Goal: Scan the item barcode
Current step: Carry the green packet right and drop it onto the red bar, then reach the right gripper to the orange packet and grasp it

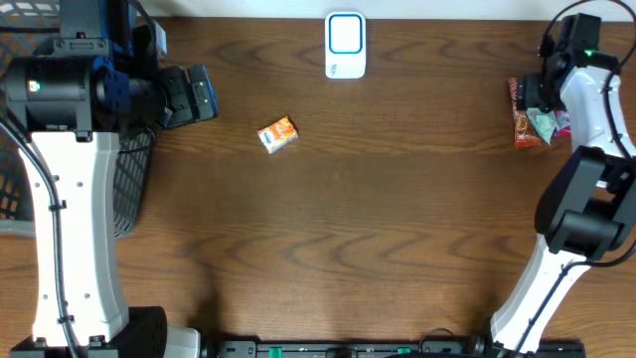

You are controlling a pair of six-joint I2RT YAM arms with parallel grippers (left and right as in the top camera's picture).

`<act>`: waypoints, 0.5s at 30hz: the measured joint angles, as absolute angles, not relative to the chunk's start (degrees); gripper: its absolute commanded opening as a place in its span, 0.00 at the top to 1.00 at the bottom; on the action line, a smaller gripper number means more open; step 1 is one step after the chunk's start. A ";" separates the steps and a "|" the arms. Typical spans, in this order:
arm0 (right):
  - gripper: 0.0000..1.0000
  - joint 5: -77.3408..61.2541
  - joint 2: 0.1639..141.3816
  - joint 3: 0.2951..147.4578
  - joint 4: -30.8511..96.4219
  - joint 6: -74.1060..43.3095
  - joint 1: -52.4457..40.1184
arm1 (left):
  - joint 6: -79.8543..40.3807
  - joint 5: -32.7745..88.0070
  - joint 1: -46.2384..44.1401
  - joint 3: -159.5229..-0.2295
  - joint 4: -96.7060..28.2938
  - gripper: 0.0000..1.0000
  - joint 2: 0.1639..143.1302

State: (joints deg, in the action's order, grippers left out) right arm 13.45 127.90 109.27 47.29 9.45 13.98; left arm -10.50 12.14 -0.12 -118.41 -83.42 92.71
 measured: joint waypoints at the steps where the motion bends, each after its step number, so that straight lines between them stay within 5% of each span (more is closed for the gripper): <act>1: 0.12 13.47 127.87 109.27 47.16 9.39 13.47 | -10.50 12.12 -0.12 -118.41 -83.42 0.02 92.71; 8: 0.01 13.28 127.66 109.27 46.81 7.11 7.64 | -10.50 12.12 -0.12 -118.41 -83.42 0.02 92.71; 15: 0.01 2.44 122.78 109.30 46.09 4.69 -1.78 | -10.50 12.12 -0.12 -118.41 -83.42 0.02 92.71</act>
